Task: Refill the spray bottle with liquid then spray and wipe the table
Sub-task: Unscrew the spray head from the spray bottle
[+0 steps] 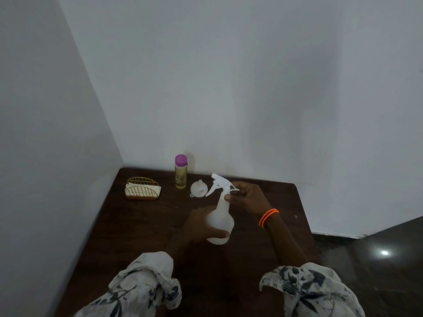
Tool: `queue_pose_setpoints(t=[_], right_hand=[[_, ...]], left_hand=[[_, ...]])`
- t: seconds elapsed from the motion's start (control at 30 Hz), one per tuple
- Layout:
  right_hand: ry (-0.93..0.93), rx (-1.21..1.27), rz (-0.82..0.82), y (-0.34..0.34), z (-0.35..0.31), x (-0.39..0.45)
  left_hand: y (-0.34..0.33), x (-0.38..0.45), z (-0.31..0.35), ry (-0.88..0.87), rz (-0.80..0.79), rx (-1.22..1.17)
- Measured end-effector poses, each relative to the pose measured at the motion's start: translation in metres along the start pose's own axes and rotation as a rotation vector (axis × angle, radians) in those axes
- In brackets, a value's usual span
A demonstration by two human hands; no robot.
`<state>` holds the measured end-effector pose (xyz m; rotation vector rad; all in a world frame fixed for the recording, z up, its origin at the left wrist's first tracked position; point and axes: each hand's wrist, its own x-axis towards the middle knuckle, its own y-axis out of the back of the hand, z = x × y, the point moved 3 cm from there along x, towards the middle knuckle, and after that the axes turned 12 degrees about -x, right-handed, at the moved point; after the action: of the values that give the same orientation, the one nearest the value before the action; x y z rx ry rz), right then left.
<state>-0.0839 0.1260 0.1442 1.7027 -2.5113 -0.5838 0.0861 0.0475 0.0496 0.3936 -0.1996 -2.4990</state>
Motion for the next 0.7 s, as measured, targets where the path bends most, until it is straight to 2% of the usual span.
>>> queue_pose_setpoints(t=[0.1,0.17,0.37,0.5,0.7], right_hand=[[-0.009,0.047,-0.158,0.002,-0.003,-0.003],[0.0,0.026,-0.188,0.002,-0.006,-0.003],[0.055,-0.203,0.032,-0.004,-0.032,-0.004],[0.02,-0.277,0.067,-0.005,-0.047,-0.004],[0.153,-0.277,0.068,0.008,-0.058,-0.022]], left_hand=[[0.0,-0.004,-0.003,0.007,-0.005,-0.002],[0.001,-0.006,0.0,-0.002,-0.016,0.005],[0.002,-0.006,0.008,-0.018,-0.067,0.069],[0.004,-0.006,0.008,-0.022,-0.038,0.131],[0.017,-0.008,0.017,-0.099,-0.024,0.137]])
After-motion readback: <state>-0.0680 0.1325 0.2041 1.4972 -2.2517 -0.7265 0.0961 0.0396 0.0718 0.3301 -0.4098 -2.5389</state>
